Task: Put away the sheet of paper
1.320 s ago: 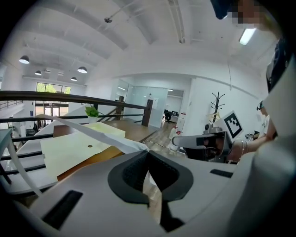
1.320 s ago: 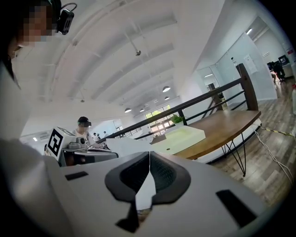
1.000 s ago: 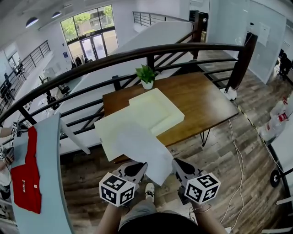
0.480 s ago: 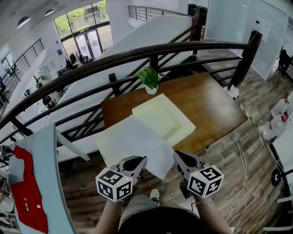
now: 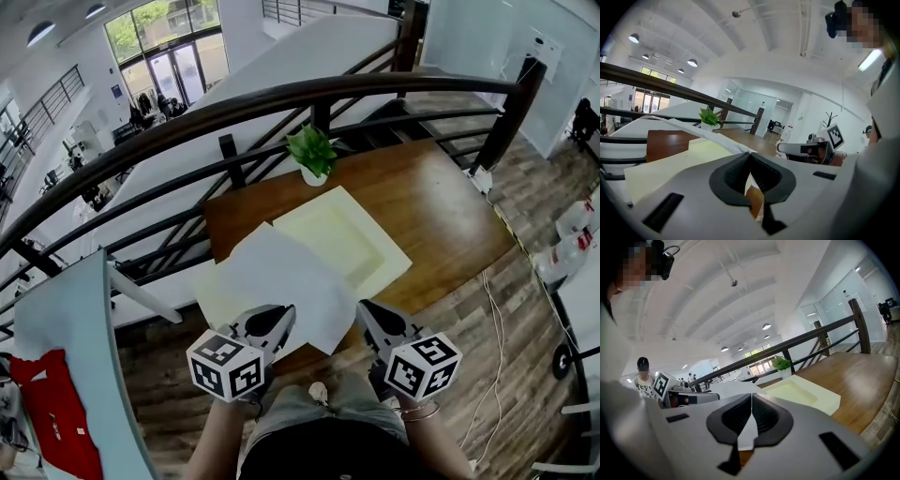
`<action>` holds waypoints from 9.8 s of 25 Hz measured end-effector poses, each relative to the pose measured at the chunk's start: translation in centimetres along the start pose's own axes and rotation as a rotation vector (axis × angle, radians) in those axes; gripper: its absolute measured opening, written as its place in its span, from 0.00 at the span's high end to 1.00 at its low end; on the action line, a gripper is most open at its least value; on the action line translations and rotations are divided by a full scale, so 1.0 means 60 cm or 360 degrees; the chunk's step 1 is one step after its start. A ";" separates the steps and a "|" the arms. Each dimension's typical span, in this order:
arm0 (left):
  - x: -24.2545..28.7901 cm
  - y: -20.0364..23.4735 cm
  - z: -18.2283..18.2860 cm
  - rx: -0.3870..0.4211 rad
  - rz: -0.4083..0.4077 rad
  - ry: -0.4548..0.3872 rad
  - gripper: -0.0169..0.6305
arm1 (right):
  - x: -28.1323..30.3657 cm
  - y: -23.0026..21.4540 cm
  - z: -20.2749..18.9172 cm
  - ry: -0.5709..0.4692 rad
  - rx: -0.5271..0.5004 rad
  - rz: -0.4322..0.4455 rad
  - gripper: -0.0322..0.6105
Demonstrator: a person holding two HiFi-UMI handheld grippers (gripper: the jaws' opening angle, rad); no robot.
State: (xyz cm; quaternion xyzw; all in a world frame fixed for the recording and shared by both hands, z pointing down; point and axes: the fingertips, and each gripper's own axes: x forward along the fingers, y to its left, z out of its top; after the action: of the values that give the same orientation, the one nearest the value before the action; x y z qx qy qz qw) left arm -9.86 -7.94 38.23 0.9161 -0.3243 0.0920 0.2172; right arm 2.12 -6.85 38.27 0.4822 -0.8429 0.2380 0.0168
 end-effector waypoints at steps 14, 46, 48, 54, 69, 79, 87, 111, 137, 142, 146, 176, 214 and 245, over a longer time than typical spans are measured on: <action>0.006 0.077 0.037 -0.0134 0.0087 -0.0050 0.95 | 0.064 -0.034 0.009 0.0144 -0.0007 0.0055 0.91; 0.014 0.146 -0.082 -0.0416 0.0153 0.0221 0.95 | 0.125 -0.112 -0.047 0.0450 0.0045 0.0174 0.91; 0.013 0.146 -0.091 -0.0436 0.0133 0.0231 0.95 | 0.125 -0.115 -0.051 0.0462 0.0045 0.0173 0.91; 0.014 0.152 -0.107 -0.0480 0.0095 0.0265 0.95 | 0.128 -0.124 -0.059 0.0489 0.0051 0.0164 0.91; 0.028 0.164 -0.135 -0.0556 0.0048 0.0363 0.95 | 0.121 -0.142 -0.053 0.0445 0.0082 0.0133 0.91; 0.056 0.179 -0.139 -0.0616 0.0079 0.0415 0.95 | 0.117 -0.161 -0.041 0.0419 0.0092 0.0118 0.91; 0.085 0.184 -0.132 -0.0692 0.0111 0.0371 0.95 | 0.124 -0.180 -0.031 0.0411 0.0092 0.0123 0.91; 0.198 0.187 -0.114 -0.0738 0.0065 0.0367 0.95 | 0.139 -0.235 -0.013 0.0496 0.0065 0.0130 0.91; 0.278 0.177 -0.114 -0.0665 -0.0023 0.0485 0.94 | 0.163 -0.252 -0.002 0.0506 0.0062 0.0099 0.91; 0.287 0.177 -0.119 -0.0680 -0.0025 0.0496 0.90 | 0.163 -0.254 -0.002 0.0502 0.0064 0.0092 0.91; 0.294 0.179 -0.123 -0.0688 -0.0003 0.0517 0.79 | 0.165 -0.252 -0.001 0.0501 0.0066 0.0092 0.91; 0.308 0.186 -0.157 -0.0528 0.0204 0.0706 0.59 | 0.151 -0.251 -0.006 0.0483 0.0077 0.0078 0.91; 0.202 0.036 0.015 -0.0162 0.0078 0.0059 0.92 | 0.096 -0.120 0.066 0.0135 -0.0047 0.0223 0.91; 0.184 0.008 0.030 -0.0159 0.0124 -0.0040 0.93 | 0.080 -0.087 0.078 0.0089 -0.0192 0.0252 0.91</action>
State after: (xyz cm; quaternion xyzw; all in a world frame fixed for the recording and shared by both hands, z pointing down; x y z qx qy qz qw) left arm -1.56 -15.23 40.19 0.8918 -0.3666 0.0724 0.2550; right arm 4.81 -14.87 37.37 0.4053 -0.8905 0.2007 0.0505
